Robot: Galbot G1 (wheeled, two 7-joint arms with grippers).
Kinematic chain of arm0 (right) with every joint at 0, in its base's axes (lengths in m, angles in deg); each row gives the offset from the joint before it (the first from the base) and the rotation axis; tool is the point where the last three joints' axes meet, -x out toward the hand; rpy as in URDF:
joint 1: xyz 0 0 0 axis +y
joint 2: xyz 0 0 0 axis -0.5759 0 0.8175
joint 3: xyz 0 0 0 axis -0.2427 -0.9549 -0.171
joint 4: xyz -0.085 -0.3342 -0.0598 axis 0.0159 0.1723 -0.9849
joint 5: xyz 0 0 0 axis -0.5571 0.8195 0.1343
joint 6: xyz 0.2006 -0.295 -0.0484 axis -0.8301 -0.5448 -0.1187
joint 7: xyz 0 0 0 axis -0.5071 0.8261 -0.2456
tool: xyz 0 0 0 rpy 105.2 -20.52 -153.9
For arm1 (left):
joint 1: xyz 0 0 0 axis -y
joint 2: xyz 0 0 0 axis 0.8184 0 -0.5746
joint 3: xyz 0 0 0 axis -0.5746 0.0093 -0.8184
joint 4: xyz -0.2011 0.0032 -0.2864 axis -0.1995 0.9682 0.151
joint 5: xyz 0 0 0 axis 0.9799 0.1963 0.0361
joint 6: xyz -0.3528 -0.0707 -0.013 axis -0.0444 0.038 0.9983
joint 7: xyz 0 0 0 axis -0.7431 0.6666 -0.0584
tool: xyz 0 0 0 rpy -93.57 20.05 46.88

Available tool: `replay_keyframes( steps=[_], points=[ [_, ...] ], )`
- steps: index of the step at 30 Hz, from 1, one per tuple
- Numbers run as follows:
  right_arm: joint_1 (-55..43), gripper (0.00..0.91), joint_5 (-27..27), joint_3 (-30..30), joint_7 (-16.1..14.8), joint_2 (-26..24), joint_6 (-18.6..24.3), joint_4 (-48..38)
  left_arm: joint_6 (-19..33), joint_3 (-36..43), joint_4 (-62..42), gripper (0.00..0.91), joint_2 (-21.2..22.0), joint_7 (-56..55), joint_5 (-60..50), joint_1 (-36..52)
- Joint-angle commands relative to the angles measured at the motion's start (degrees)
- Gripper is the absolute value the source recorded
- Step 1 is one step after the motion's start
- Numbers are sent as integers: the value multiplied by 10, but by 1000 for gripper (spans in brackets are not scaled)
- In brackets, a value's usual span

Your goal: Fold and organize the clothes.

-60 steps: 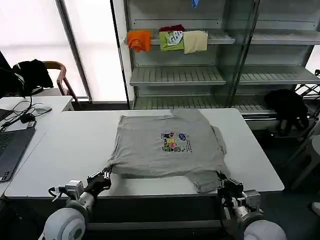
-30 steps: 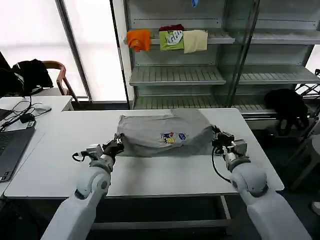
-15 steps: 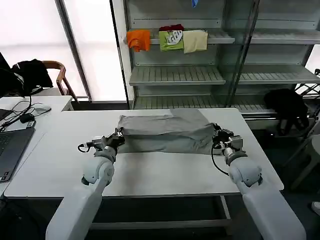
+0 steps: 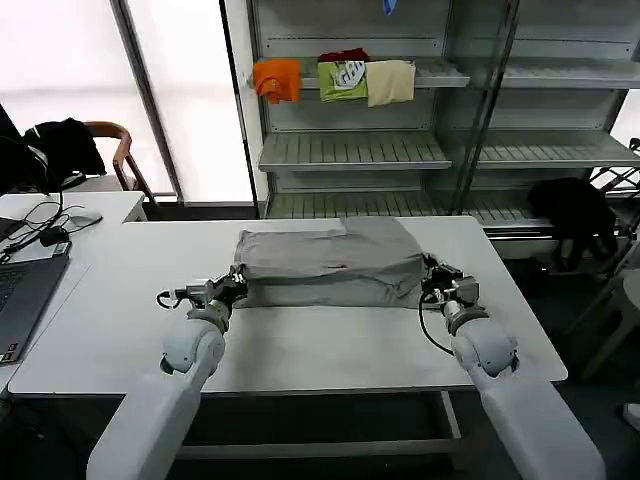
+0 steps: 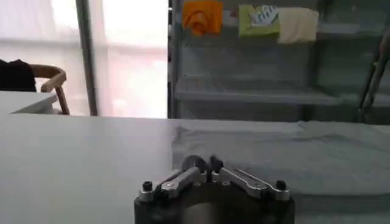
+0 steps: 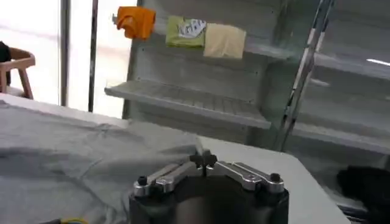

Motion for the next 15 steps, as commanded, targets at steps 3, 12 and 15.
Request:
replay_keyframes(
  steps=[3, 12, 15],
  points=[
    [13, 181, -1, 4, 1, -3, -5, 3, -5, 1, 16, 302, -9, 19, -19, -11],
    [48, 907, 2, 8, 4, -6, -9, 22, -14, -1, 38, 302, -23, 23, -30, -31],
    [56, 907, 4, 10, 9, -8, -10, 23, -17, -2, 48, 302, -27, 27, -36, -41]
  ],
)
